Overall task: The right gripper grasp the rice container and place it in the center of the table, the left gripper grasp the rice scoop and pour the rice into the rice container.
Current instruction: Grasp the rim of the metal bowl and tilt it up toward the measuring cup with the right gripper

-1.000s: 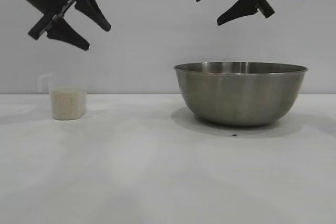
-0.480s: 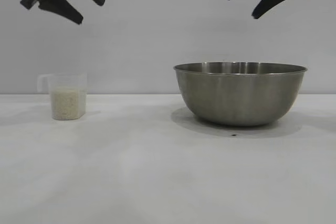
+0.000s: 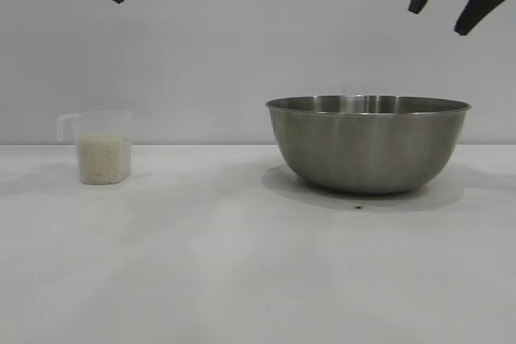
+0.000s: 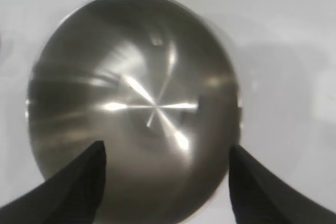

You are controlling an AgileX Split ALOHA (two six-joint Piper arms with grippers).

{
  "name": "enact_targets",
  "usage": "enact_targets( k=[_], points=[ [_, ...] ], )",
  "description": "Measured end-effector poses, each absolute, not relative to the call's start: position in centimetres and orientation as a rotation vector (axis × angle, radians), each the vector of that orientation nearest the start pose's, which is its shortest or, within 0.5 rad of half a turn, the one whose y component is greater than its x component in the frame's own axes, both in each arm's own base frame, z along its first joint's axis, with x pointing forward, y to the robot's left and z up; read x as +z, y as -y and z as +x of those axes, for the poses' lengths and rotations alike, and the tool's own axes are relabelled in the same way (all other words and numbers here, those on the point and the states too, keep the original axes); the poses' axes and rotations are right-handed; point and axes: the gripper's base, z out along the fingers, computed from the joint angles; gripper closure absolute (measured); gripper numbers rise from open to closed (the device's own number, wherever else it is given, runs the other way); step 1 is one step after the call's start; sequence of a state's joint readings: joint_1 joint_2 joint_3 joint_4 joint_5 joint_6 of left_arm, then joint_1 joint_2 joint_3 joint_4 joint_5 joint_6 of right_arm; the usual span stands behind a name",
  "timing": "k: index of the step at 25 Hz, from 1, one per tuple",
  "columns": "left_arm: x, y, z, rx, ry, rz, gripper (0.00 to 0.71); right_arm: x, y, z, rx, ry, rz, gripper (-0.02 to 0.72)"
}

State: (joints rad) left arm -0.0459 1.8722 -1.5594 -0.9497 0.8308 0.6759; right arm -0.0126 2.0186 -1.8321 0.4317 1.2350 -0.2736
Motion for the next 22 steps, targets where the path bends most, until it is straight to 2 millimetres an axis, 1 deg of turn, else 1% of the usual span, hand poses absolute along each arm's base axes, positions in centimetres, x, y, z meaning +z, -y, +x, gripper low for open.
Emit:
enact_targets(
  k=[5, 13, 22],
  points=[
    [29.5, 7.4, 41.8, -0.820, -2.290, 0.271, 0.299, 25.2, -3.0, 43.6, 0.561, -2.854, -0.219, 0.271],
    [29.5, 7.4, 41.8, -0.820, -2.290, 0.271, 0.299, 23.1, -3.0, 44.1, 0.567, -2.900, -0.210, 0.271],
    [29.5, 7.4, 41.8, -0.820, -2.290, 0.271, 0.299, 19.5, -2.9, 44.9, 0.588, -2.978, -0.178, 0.271]
  ],
)
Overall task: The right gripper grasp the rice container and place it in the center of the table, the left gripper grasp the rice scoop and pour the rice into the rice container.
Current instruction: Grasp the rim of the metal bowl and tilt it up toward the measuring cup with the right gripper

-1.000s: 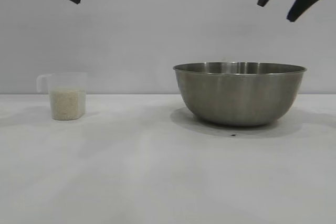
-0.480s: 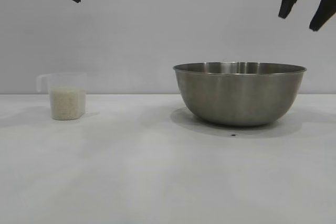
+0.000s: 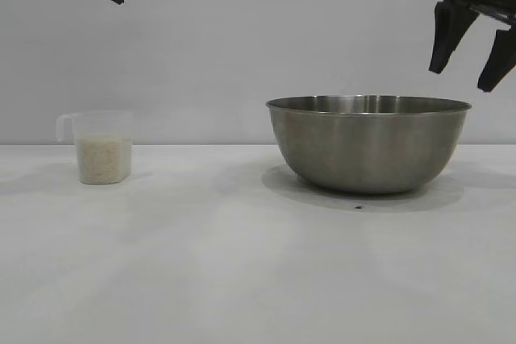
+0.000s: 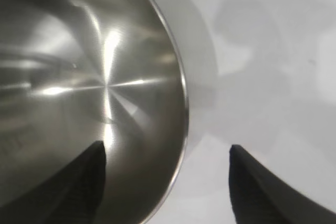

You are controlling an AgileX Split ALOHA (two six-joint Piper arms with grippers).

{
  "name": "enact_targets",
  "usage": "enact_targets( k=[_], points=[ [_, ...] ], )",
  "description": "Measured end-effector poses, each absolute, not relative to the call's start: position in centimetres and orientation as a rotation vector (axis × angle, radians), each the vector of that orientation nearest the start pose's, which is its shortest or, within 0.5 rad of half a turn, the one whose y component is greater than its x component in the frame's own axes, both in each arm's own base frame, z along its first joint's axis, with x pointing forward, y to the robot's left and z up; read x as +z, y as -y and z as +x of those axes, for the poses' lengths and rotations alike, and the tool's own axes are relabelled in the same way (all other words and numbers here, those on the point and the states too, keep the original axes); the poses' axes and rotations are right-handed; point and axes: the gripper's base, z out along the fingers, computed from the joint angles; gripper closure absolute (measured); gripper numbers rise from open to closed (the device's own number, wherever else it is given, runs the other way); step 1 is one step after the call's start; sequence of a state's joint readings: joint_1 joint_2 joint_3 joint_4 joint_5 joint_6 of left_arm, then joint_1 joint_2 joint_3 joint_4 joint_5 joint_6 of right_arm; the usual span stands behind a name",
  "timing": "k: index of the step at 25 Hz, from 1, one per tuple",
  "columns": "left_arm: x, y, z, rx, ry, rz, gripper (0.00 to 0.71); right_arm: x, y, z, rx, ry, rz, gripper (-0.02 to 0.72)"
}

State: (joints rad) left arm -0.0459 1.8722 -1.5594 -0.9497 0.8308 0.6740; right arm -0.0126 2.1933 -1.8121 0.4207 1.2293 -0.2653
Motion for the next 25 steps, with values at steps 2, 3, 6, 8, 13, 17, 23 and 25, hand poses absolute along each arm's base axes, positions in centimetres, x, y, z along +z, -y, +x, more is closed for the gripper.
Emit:
enact_targets(
  k=[2, 3, 6, 8, 13, 17, 23, 25],
  points=[
    [29.5, 7.4, 41.8, -0.820, -2.290, 0.271, 0.299, 18.7, -3.0, 45.0, 0.598, -2.992, -0.165, 0.271],
    [29.5, 7.4, 41.8, -0.820, -2.290, 0.271, 0.299, 18.4, -3.0, 45.1, 0.604, -2.999, -0.158, 0.271],
    [29.5, 7.4, 41.8, -0.819, -2.289, 0.270, 0.299, 17.7, -3.2, 45.3, 0.639, -3.006, -0.130, 0.271],
    [29.5, 7.4, 41.8, -0.817, -2.288, 0.269, 0.299, 17.3, -3.3, 45.3, 0.669, -3.010, -0.113, 0.271],
    [29.5, 7.3, 41.9, -0.808, -2.281, 0.257, 0.299, 16.4, -3.5, 45.5, 0.720, -3.016, -0.081, 0.441],
    [29.5, 7.3, 42.0, -0.804, -2.278, 0.253, 0.299, 16.5, -3.7, 45.6, 0.742, -3.007, -0.065, 0.531],
    [29.5, 7.3, 42.0, -0.804, -2.278, 0.253, 0.299, 16.5, -3.7, 45.6, 0.745, -3.006, -0.047, 0.531],
    [29.5, 7.3, 42.0, -0.804, -2.278, 0.253, 0.299, 16.5, -3.7, 45.6, 0.744, -3.004, -0.042, 0.531]
  ],
)
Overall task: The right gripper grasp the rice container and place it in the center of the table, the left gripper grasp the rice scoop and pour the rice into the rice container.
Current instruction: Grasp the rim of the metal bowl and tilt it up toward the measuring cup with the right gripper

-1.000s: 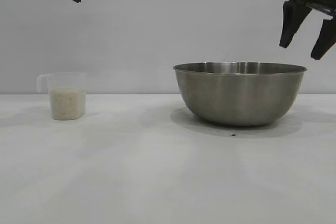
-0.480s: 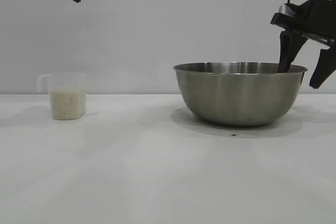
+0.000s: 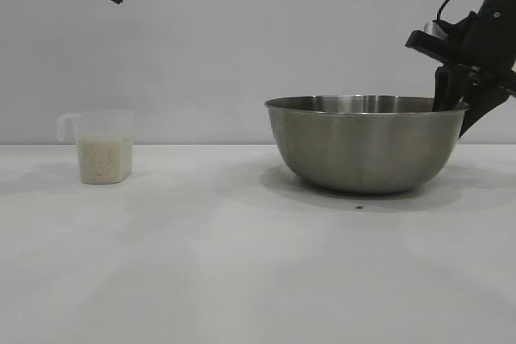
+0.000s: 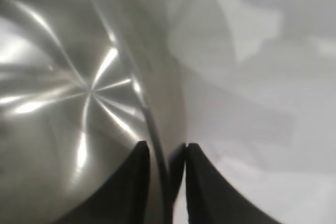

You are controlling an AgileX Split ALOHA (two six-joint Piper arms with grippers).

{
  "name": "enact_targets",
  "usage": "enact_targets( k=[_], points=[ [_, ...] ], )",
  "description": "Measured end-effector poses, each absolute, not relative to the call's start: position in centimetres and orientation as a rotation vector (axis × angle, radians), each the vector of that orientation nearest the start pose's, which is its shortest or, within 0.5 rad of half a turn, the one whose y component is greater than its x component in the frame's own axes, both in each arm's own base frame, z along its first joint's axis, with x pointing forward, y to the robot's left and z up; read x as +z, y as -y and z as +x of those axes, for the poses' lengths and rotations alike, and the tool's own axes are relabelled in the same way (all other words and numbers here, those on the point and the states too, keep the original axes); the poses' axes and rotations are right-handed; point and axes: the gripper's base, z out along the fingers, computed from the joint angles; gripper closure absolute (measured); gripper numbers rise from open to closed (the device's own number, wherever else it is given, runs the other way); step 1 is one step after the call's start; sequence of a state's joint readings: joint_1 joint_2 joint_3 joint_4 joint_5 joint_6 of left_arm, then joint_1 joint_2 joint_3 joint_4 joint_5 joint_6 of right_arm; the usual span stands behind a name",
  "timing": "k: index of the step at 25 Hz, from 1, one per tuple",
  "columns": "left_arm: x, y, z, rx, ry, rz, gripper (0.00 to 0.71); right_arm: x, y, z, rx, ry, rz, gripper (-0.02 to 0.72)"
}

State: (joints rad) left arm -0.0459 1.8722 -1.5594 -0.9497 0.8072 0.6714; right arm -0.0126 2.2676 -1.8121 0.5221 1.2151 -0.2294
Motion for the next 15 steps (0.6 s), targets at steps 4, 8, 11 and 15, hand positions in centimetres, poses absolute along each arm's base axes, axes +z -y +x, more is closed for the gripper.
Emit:
enact_targets(
  k=[4, 8, 11, 15],
  points=[
    [29.51, 7.29, 41.98, -0.804, -2.278, 0.253, 0.299, 16.46, -3.67, 45.65, 0.742, -3.001, -0.032, 0.640],
    [29.52, 7.27, 42.00, -0.802, -2.277, 0.252, 0.299, 16.31, -3.50, 45.65, 0.710, -3.010, -0.043, 0.703],
    [29.52, 7.27, 42.00, -0.802, -2.277, 0.252, 0.299, 16.30, -3.49, 45.66, 0.707, -3.009, -0.043, 0.703],
    [29.52, 7.27, 42.00, -0.803, -2.277, 0.251, 0.299, 16.30, -3.49, 45.66, 0.707, -3.009, -0.043, 0.703]
  ],
)
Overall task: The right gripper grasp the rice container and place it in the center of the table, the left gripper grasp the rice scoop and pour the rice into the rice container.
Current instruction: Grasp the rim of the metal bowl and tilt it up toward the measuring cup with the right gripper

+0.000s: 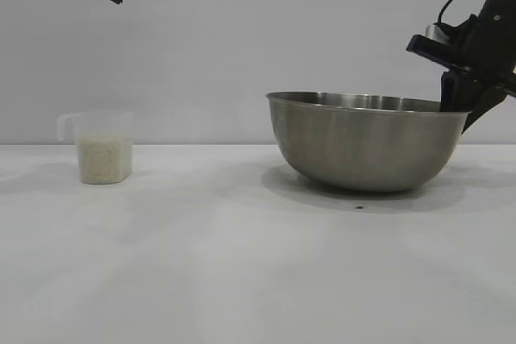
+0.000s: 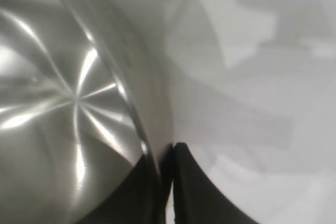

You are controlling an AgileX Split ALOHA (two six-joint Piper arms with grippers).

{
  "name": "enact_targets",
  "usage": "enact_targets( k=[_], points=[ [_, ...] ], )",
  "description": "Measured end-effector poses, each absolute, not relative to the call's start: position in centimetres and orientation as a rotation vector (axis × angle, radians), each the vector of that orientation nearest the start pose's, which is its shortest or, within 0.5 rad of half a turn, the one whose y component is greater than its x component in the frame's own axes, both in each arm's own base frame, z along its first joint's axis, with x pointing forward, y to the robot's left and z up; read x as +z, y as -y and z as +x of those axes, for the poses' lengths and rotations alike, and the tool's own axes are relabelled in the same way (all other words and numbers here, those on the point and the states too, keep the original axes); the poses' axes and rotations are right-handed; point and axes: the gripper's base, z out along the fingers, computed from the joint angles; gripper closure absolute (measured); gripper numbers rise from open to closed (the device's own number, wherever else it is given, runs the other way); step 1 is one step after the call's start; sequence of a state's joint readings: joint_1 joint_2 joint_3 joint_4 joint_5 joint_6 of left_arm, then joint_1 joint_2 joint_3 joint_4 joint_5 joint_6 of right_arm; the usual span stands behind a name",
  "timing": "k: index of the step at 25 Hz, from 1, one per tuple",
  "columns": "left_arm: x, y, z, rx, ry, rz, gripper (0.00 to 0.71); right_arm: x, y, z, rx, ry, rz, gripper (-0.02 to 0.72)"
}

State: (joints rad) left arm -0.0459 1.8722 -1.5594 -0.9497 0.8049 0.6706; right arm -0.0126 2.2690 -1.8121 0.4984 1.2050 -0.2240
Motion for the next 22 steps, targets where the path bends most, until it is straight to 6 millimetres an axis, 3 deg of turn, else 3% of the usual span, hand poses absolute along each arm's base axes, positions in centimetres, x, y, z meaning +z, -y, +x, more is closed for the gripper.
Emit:
enact_targets(
  k=[8, 16, 19, 22],
  points=[
    [29.5, 7.3, 42.0, -0.802, -2.277, 0.251, 0.299, 16.9, -3.4, 45.6, 0.694, -2.996, -0.090, 0.703],
    [29.5, 7.3, 42.0, -0.802, -2.277, 0.251, 0.299, 22.7, -3.6, 44.5, 0.657, -2.877, -0.177, 0.703],
    [29.5, 7.3, 42.0, -0.802, -2.277, 0.251, 0.299, 23.5, -4.8, 44.1, 0.642, -2.864, -0.230, 0.703],
    [29.5, 7.3, 42.0, -0.802, -2.277, 0.251, 0.299, 23.6, -7.6, 43.7, 0.642, -2.866, -0.329, 0.703]
  ],
)
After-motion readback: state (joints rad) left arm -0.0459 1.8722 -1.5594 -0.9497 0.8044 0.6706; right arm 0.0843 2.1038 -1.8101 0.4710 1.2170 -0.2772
